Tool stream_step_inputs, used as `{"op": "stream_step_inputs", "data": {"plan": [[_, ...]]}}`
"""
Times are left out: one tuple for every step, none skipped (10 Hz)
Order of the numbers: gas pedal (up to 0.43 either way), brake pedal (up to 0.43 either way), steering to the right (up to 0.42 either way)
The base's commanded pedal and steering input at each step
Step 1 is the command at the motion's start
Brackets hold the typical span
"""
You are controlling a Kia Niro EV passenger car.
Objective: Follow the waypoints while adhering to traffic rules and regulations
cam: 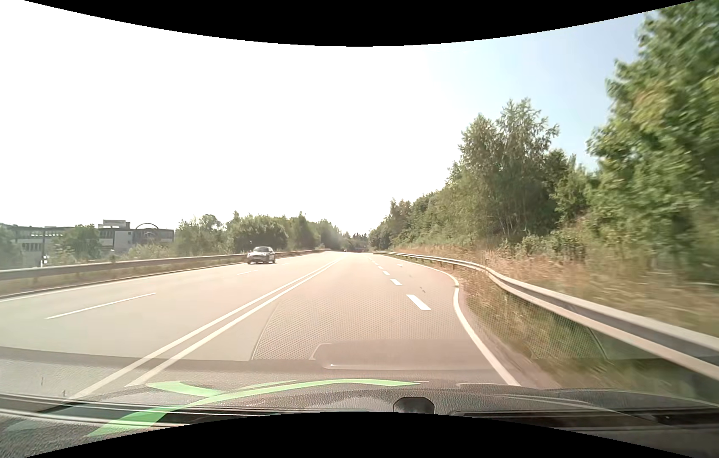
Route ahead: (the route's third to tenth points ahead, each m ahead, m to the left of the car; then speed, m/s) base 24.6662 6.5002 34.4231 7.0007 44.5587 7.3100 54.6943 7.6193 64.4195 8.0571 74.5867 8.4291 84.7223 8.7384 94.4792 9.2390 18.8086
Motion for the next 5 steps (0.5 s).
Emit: {"op": "stream_step_inputs", "data": {"plan": [[0.118,0.0,0.009],[0.118,0.0,0.007],[0.118,0.0,0.004],[0.118,0.0,0.001],[0.118,0.0,0.0]]}}
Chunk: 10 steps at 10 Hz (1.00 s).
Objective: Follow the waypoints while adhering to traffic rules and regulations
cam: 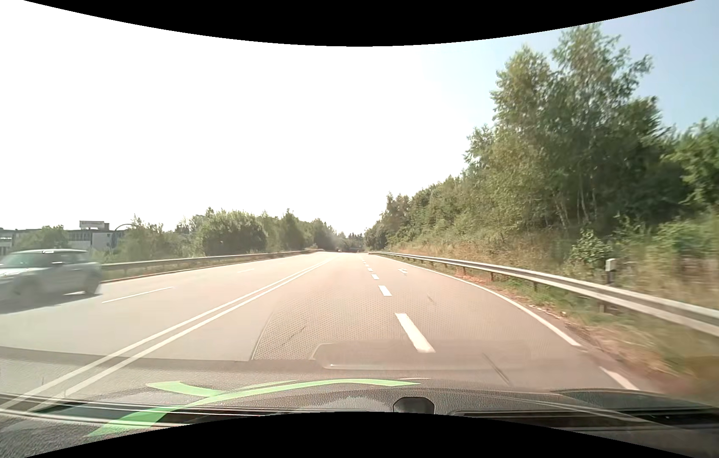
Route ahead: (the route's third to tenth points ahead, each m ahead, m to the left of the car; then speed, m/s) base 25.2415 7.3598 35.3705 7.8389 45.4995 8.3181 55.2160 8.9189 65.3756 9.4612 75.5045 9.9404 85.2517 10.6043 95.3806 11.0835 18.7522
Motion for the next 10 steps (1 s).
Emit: {"op": "stream_step_inputs", "data": {"plan": [[0.118,0.0,-0.001],[0.118,0.0,-0.001],[0.118,0.0,-0.001],[0.118,0.0,-0.001],[0.11,0.0,-0.001],[0.11,0.0,-0.003],[0.11,0.0,-0.004],[0.098,0.0,-0.004],[0.087,0.0,-0.005],[0.087,0.0,-0.005]]}}
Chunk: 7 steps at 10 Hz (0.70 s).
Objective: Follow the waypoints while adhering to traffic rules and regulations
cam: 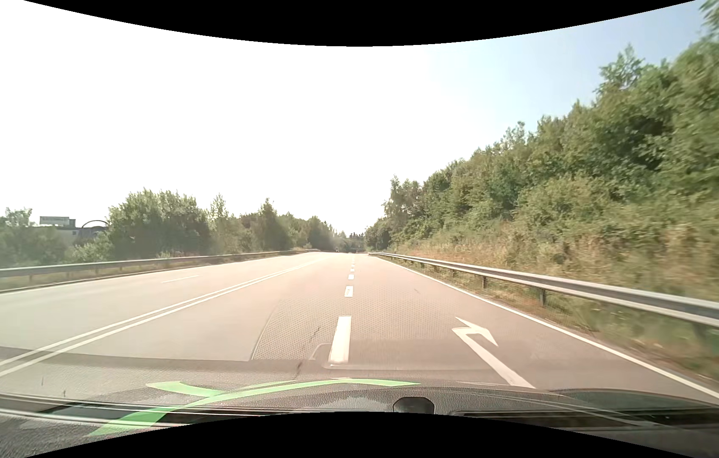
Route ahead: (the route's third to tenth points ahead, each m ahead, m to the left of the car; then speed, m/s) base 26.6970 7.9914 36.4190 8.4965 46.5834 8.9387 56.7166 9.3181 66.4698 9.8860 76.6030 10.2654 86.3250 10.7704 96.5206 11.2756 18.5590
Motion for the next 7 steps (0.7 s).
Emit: {"op": "stream_step_inputs", "data": {"plan": [[0.067,0.0,-0.006],[0.0,0.0,-0.006],[0.0,0.0,-0.006],[0.0,0.0,-0.007],[0.0,0.0,-0.009],[0.0,0.0,-0.009],[0.0,0.0,-0.01]]}}
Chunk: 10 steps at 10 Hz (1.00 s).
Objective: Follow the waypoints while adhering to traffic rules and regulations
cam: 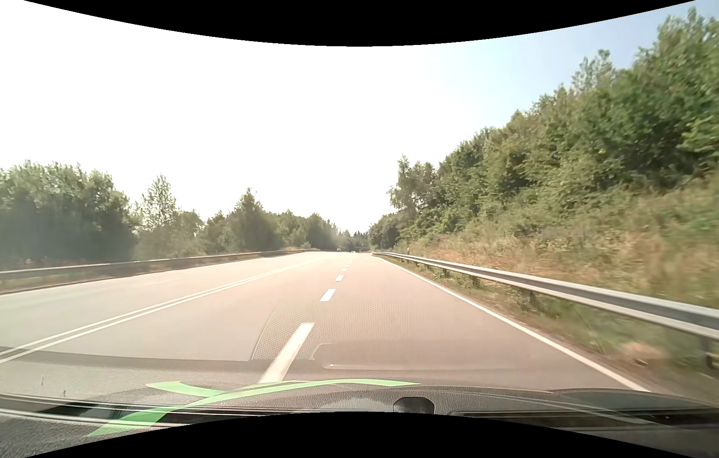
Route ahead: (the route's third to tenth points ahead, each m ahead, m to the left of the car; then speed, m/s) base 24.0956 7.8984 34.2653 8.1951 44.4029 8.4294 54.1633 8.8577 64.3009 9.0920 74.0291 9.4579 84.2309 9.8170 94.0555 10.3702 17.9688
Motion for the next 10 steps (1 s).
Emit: {"op": "stream_step_inputs", "data": {"plan": [[0.0,0.0,-0.01],[0.0,0.0,-0.01],[0.0,0.0,-0.01],[0.0,0.0,-0.01],[0.0,0.0,-0.01],[0.0,0.0,-0.01],[0.0,0.043,-0.011],[0.0,0.073,-0.011],[0.0,0.085,-0.011],[0.0,0.11,-0.011]]}}
